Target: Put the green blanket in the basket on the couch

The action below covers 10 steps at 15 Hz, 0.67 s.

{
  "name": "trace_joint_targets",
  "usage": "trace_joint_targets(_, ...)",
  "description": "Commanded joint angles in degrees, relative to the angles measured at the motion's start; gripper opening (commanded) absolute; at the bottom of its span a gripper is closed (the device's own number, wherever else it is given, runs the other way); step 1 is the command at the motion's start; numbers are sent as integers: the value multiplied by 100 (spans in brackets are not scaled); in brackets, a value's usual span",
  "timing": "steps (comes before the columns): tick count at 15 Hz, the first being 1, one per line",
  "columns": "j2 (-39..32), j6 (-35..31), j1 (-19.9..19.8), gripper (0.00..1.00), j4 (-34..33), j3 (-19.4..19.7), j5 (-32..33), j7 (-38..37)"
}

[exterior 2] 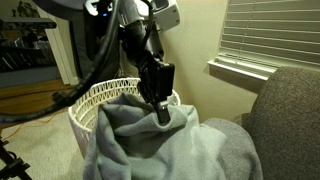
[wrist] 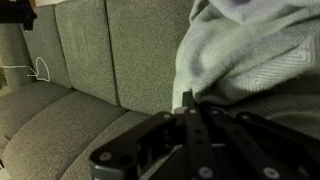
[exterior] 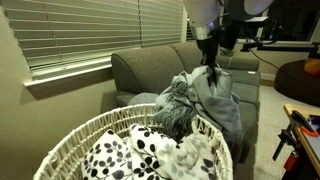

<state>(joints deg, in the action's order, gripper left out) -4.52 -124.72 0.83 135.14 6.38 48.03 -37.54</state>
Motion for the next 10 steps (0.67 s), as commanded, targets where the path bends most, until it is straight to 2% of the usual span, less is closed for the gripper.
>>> trace_joint_targets(1,399,-104,-217,1,442,-7,208,-127)
trace_joint_targets(10,571,-178,-482,1,760,50,270,-116)
